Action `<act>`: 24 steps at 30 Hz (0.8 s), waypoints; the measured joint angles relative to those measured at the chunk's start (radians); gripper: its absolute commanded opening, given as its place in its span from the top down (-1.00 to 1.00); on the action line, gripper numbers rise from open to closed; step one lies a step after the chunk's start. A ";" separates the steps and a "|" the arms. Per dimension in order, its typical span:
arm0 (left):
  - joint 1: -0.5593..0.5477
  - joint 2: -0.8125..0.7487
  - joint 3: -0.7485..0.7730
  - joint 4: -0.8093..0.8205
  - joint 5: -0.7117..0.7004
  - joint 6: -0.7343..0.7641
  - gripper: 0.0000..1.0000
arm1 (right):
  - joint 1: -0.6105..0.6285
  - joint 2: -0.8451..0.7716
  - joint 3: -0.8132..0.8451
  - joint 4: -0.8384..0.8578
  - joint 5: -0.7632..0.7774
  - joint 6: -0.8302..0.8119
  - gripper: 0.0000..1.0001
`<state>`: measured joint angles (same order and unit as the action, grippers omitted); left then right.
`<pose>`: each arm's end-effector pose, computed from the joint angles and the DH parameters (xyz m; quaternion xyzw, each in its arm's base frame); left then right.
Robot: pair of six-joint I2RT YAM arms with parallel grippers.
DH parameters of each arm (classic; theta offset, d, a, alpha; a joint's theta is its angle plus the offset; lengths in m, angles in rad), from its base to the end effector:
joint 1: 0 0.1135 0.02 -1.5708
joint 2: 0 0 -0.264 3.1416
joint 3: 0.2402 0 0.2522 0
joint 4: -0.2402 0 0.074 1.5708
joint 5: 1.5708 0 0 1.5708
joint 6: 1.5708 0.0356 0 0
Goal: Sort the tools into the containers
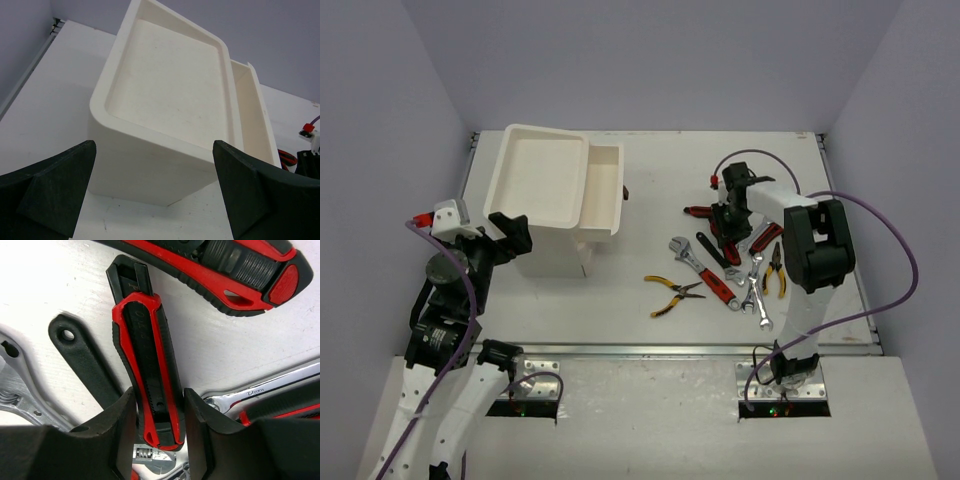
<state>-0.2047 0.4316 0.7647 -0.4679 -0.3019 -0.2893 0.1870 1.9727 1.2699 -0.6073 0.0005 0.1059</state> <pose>0.0992 -0.0098 0.3462 -0.1303 0.7397 -0.0492 0.6584 0.3706 0.0701 0.1380 -0.0402 0.9907 0.0187 0.1286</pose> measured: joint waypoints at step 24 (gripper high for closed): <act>0.000 -0.001 0.000 0.000 -0.016 0.000 -1.00 | 0.314 -0.294 0.112 0.688 -0.616 0.904 1.00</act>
<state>-0.2047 0.4309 0.7647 -0.4681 -0.3181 -0.2893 0.5010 1.6791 1.3819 0.0811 -0.6152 1.0096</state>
